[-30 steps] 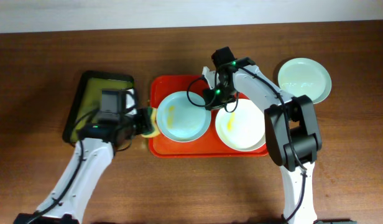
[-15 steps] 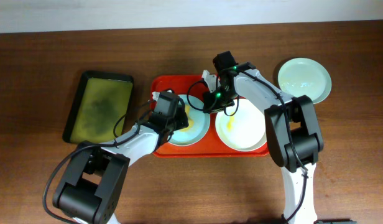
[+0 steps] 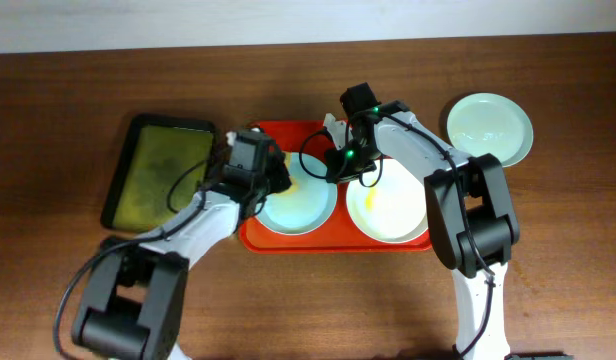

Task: Clean dirty plates on tray and stack at the side
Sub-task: 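Scrub the back green plate with the sponge in the left gripper, then carry the back green plate with the right gripper onto the green plate at right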

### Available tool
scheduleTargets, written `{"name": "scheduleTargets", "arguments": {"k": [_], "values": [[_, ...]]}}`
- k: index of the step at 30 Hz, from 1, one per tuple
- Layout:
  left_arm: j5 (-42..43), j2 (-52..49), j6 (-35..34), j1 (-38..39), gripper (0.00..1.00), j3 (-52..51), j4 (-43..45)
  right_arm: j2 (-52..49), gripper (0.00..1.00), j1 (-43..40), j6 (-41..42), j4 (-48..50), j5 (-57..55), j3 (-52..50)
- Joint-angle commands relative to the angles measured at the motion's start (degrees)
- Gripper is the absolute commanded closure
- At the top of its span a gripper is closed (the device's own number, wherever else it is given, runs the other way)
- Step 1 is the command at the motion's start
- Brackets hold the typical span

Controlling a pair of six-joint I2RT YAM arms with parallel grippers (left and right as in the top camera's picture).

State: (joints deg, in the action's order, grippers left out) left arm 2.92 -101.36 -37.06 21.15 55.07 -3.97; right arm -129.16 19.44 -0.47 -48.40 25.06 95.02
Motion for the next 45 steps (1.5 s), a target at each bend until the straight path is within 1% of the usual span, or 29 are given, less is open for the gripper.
{"name": "scheduleTargets", "arguments": {"k": [1,2,5,7,8,9,10,11,12,13,15,16,17,20,21,22,24,26,27,28,33,35,37,38,39,40,42,43,45], "values": [[-0.92,-7.08,-0.7,0.39,1.0,0.48,2.49,-1.84,0.96,0.11,-0.57,-0.85,-6.25,-2.25],[-5.7,-9.4,-0.63,0.39,1.0,0.48,1.29,-1.84,0.96,0.11,-0.57,-0.87,-6.25,-2.25],[-17.18,-8.57,2.03,0.39,1.0,0.57,-5.51,-1.84,0.96,0.11,-0.57,-0.87,-6.71,-2.25],[-28.52,-4.17,1.95,0.39,1.0,0.57,-14.12,-1.84,0.96,0.11,-0.57,-0.98,-7.78,-2.25],[-32.5,-1.11,1.95,0.39,1.0,0.57,-17.29,-1.84,0.96,0.11,-0.57,-0.96,-7.76,-2.25],[-33.73,1.36,1.97,0.39,1.0,0.57,-18.91,-1.84,0.96,0.11,-0.57,-0.98,-7.76,-2.25],[-33.51,4.07,1.95,0.52,1.0,0.57,-20.22,-1.84,0.96,0.11,-0.57,-1.09,-7.76,-2.25],[-31.21,6.12,1.97,0.57,1.0,0.57,-20.79,-1.84,0.96,0.11,-0.57,-1.14,-7.76,-2.25],[-25.64,8.39,1.97,0.57,1.0,0.57,-20.7,-1.84,0.96,0.11,-0.57,-1.11,-7.76,-2.25],[-17.62,10.05,1.97,0.57,1.0,0.57,-20.02,-1.84,0.96,0.11,-0.57,-1.11,-7.76,-2.25],[2.69,10.03,4.59,0.87,1.0,0.37,-15.91,-1.84,0.96,0.11,-0.55,-0.94,-7.74,-2.25],[6.34,9.27,4.52,1.84,1.0,0.33,-15.45,-1.84,0.96,0.11,-0.52,-0.85,-7.72,-2.25],[6.29,7.37,4.55,3.3,1.0,0.26,-15.19,-1.84,0.96,0.11,1.03,-0.79,-7.74,-2.25],[5.73,0.0,4.57,5.79,1.0,0.26,-15.06,-1.84,0.96,0.07,1.18,-0.44,-7.76,-2.25],[3.34,-3.04,4.61,6.1,1.0,0.26,-15.02,-1.84,0.96,0.04,1.16,-0.31,-7.76,-2.25],[-0.7,-6.08,6.32,6.08,1.0,0.26,-15.34,-1.84,0.96,0.04,1.16,-0.26,-7.76,-2.25],[-8.28,-7.06,7.19,6.08,1.0,0.26,-17.88,-1.84,0.96,0.04,1.16,-0.26,-7.76,-2.25],[-25.83,-6.88,7.17,5.81,1.0,0.35,-22.58,-1.84,0.96,0.04,1.16,-0.31,-7.76,-2.25],[-31.36,-6.64,7.17,5.05,1.0,0.74,-24.87,-1.84,0.96,0.04,1.16,-0.35,-7.76,-2.25],[-33.03,-6.6,7.17,4.13,1.0,1.79,-25.9,-1.84,0.96,0.04,1.16,-0.44,-7.78,-2.25],[-35.04,-6.38,7.17,-0.46,1.0,7.15,-27.06,-1.84,0.96,0.04,0.74,-1.77,-7.76,-2.23],[-33.18,-4.31,7.15,-2.16,1.0,10.12,-28.26,-1.68,0.96,0.04,0.7,-1.77,-7.76,-1.92],[-27.78,1.36,7.17,-3.74,1.0,12.13,-28.24,-0.66,0.96,0.04,0.13,-2.36,-7.8,-0.68],[-22.1,6.4,7.17,-5.97,1.0,12.61,-28.2,1.36,0.96,0.09,-0.61,-2.91,-10.05,0.48],[-17.16,10.93,7.19,-9.55,1.0,12.61,-29.09,3.48,0.96,0.17,-0.61,-4.39,-15.41,1.79],[-14.82,12.96,7.17,-12.0,1.0,12.59,-30.34,4.63,0.96,0.31,-0.63,-5.29,-18.47,2.49],[-11.37,15.17,7.17,-16.96,1.0,12.59,-33.46,8.2,0.96,1.29,-1.27,-8.0,-27.93,4.76],[-9.92,15.23,7.19,-20.68,1.0,12.59,-35.8,10.84,0.96,2.78,-1.33,-8.87,-34.8,5.86],[-9.77,15.08,7.19,-24.65,1.0,12.48,-38.77,15.04,0.96,6.56,-4.07,-8.81,-45.77,6.05]]}}
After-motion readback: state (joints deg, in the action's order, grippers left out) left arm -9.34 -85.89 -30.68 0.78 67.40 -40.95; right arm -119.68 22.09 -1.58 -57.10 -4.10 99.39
